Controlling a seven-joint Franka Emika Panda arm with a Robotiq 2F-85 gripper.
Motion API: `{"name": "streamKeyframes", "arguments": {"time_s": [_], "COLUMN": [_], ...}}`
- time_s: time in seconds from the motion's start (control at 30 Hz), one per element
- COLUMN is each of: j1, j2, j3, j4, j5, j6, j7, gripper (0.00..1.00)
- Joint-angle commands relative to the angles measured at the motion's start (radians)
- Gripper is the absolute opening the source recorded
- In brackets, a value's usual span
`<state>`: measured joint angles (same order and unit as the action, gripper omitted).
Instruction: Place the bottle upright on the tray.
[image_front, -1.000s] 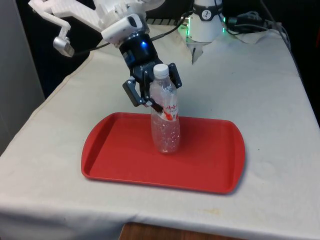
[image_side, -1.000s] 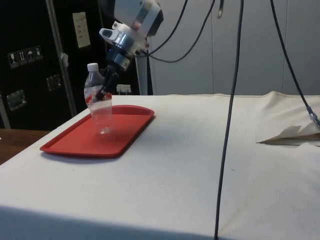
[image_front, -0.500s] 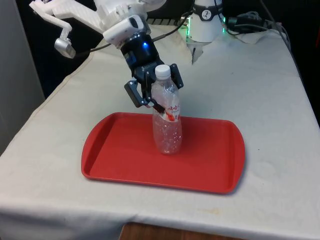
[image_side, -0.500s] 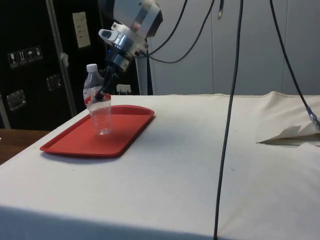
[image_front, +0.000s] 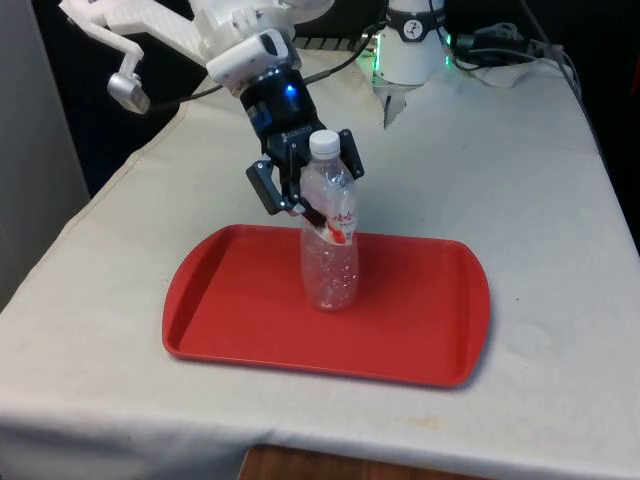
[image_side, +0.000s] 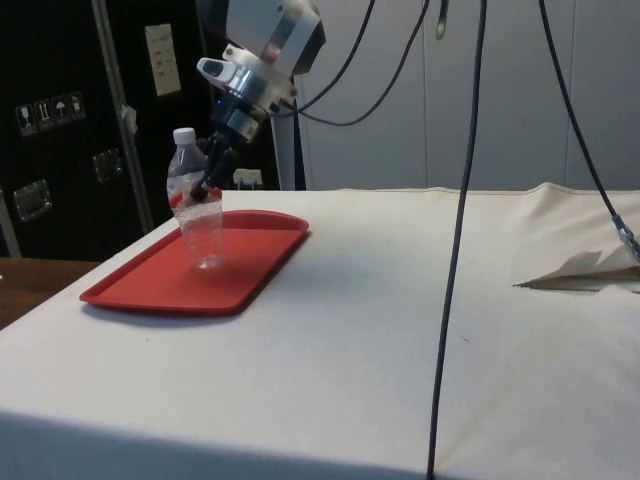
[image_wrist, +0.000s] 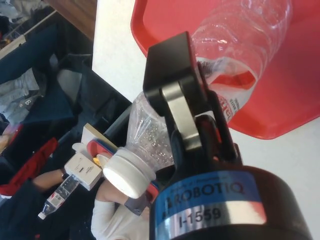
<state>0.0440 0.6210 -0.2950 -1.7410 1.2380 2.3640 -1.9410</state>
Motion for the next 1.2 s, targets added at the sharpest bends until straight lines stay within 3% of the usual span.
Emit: {"name": "streamKeyframes", "arguments": {"time_s": [0.0, 0.6, 0.77, 0.8, 0.93, 1.03, 1.07, 1.17], "j1": [0.005, 0.002, 0.002, 0.002, 0.002, 0.002, 0.002, 0.002], "j2": [0.003, 0.007, 0.008, 0.008, 0.009, 0.009, 0.01, 0.009], "j3": [-0.001, -0.001, -0.001, -0.001, -0.002, -0.002, -0.002, -0.002], "j4": [0.0, 0.009, 0.01, 0.011, 0.012, 0.013, 0.013, 0.012], "j5": [0.004, -0.001, -0.001, -0.001, -0.001, -0.001, -0.001, 0.0], "j6": [0.019, 0.006, 0.004, 0.003, 0.002, 0.001, 0.001, 0.001], "j7": [-0.006, -0.002, -0.002, -0.002, -0.001, -0.001, -0.001, -0.001], "gripper": [0.0, 0.02, 0.22, 0.36, 0.72, 0.94, 0.99, 1.0]}}
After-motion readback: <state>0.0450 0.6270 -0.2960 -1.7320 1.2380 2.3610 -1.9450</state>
